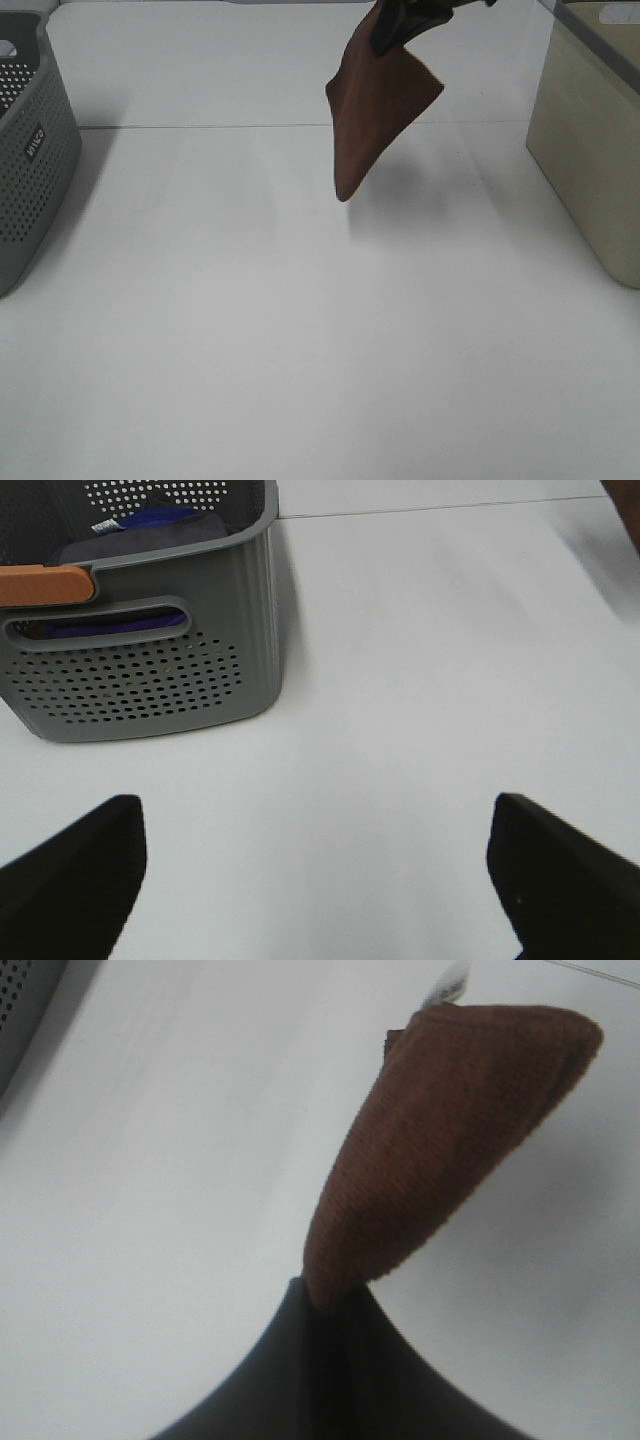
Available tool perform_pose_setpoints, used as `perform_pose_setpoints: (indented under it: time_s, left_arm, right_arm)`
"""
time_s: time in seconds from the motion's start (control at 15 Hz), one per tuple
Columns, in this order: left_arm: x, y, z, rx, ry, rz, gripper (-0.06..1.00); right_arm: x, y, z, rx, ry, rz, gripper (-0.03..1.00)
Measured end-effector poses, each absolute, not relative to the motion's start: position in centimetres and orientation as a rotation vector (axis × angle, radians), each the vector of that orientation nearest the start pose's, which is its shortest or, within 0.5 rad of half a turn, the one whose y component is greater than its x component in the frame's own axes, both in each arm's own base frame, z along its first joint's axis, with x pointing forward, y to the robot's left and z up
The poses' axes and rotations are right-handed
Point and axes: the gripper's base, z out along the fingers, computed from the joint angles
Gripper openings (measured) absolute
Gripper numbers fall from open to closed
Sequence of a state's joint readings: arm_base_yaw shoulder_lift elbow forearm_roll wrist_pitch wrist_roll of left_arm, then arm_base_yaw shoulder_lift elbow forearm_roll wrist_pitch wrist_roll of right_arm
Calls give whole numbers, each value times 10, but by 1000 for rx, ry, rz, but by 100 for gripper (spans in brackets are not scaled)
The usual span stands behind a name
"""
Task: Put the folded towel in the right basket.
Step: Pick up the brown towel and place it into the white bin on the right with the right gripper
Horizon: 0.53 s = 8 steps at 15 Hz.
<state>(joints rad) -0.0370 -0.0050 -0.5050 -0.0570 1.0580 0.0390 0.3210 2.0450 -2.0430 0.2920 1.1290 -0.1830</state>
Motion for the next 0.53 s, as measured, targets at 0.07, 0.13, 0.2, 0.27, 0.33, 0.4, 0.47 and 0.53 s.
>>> perform_pose_setpoints:
  time_s: [0.07, 0.13, 0.2, 0.27, 0.33, 0.4, 0.47, 0.53]
  left_arm:
    - [-6, -4, 279, 80, 2029, -67, 88]
    - [-6, -4, 279, 80, 2029, -67, 88]
    - [-6, -4, 279, 80, 2029, -67, 88]
    - [-6, -4, 279, 80, 2029, -67, 88]
    - [-6, -4, 279, 80, 2029, -67, 88]
    - [-6, -4, 279, 80, 2029, -67, 88]
    - [-6, -4, 279, 80, 2029, -67, 88]
    - [-6, -4, 279, 80, 2029, -67, 88]
  right_arm:
    - [424, 149, 339, -553, 2540, 407, 1]
    - [423, 130, 351, -516, 2538, 374, 1]
    - [424, 110, 362, -473, 2523, 340, 1]
    - [425, 91, 372, -435, 2500, 298, 1]
    - [424, 73, 380, -410, 2483, 265, 1]
    - [423, 54, 387, -374, 2473, 239, 1]
    - [421, 37, 392, -332, 2463, 215, 1]
    - [418, 17, 399, -278, 2452, 189, 1]
